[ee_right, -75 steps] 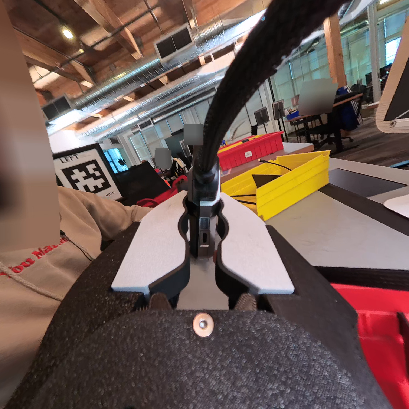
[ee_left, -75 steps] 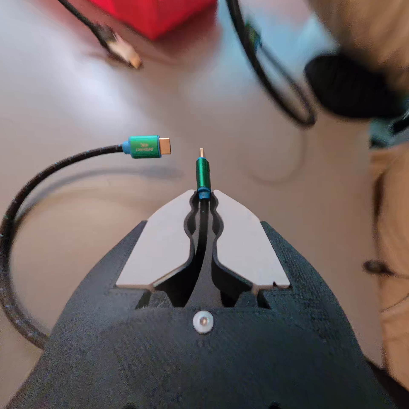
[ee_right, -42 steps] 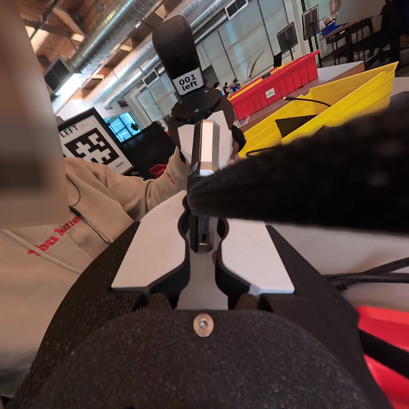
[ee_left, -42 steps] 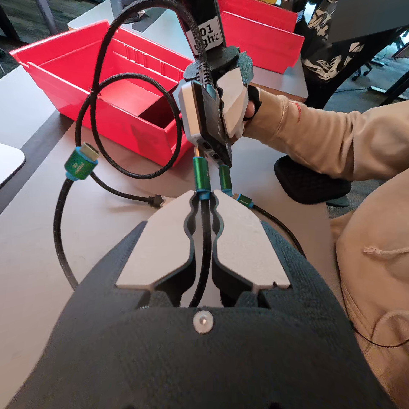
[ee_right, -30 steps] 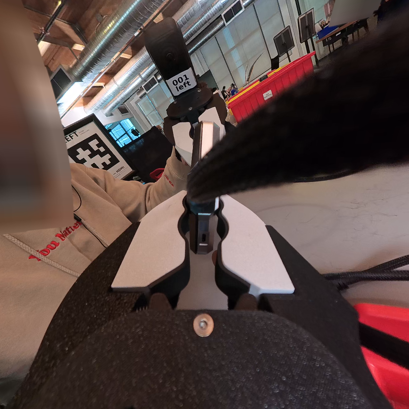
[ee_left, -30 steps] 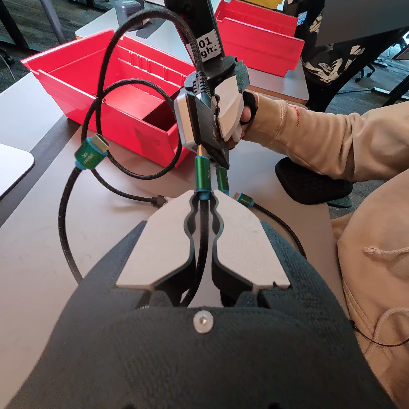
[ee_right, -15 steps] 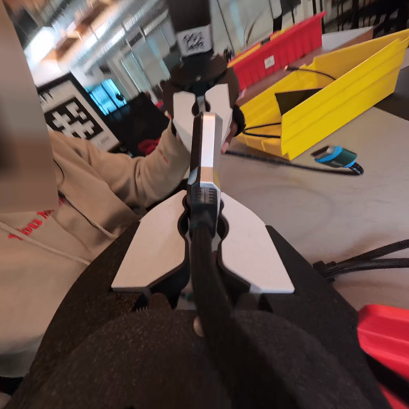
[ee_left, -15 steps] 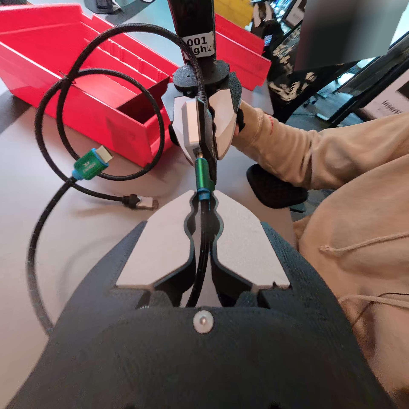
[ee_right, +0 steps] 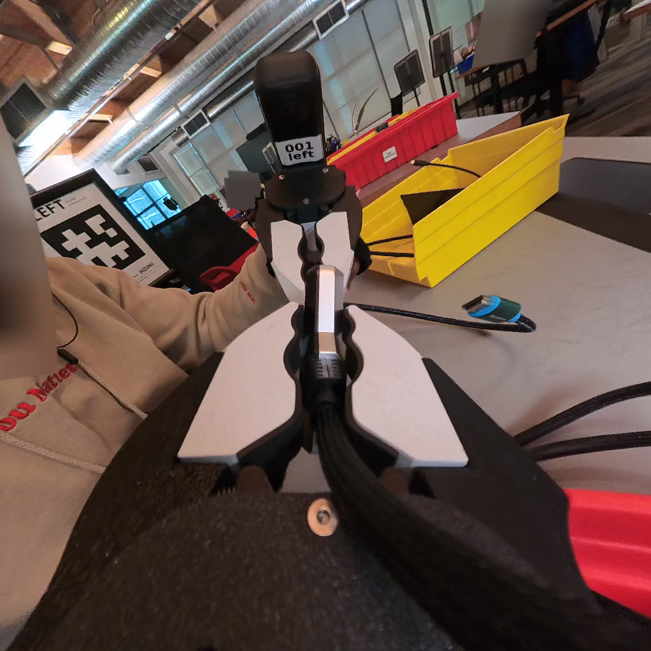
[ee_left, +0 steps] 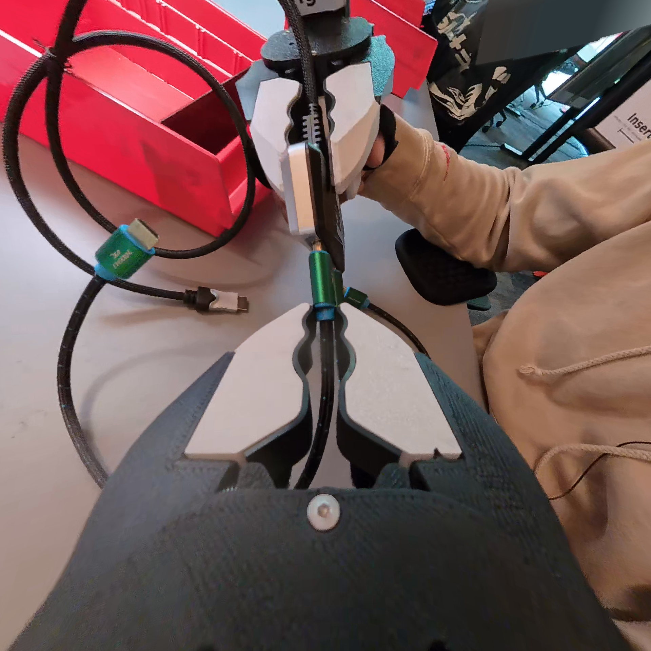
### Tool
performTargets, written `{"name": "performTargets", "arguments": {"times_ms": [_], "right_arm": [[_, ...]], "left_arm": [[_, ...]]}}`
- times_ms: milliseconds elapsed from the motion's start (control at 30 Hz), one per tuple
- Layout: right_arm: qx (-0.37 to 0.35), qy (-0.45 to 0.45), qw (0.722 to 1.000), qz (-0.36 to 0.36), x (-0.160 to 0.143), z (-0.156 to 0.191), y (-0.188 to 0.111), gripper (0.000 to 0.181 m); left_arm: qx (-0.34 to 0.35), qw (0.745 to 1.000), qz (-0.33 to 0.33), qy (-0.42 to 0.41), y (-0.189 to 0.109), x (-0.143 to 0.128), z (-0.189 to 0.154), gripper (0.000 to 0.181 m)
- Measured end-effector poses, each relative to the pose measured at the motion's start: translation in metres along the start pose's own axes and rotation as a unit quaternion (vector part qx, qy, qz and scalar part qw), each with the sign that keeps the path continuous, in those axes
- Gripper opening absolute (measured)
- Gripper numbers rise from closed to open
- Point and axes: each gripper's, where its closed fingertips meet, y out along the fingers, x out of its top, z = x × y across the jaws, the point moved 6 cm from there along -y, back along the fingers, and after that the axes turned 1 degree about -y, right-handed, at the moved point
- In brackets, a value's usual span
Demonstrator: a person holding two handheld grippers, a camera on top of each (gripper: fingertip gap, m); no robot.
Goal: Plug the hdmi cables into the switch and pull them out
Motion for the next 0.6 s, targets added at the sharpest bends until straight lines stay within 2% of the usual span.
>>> {"name": "performTargets", "arguments": {"times_ms": [100,300,367,533,600], "right_arm": [[0.018,0.019,1.000,0.006,-0.004,-0.002,-0.004,0.021],[-0.013,0.027,0.999,0.013,-0.010,-0.014,-0.006,0.021],[-0.011,0.033,0.999,-0.005,-0.007,-0.015,-0.009,0.021],[-0.037,0.027,0.999,-0.015,-0.002,-0.017,-0.005,0.021],[-0.057,0.014,0.998,0.005,0.001,-0.015,-0.004,0.024]], "left_arm": [[-0.010,1.000,-0.014,0.013,0.005,0.000,0.002,0.009],[-0.001,1.000,-0.028,-0.005,0.018,-0.006,0.016,0.009],[-0.013,0.998,-0.057,-0.017,0.017,-0.003,0.017,0.009],[-0.002,0.996,-0.081,-0.021,0.008,-0.001,0.024,0.010],[0.004,0.995,-0.095,-0.015,0.001,0.002,0.024,0.010]]}}
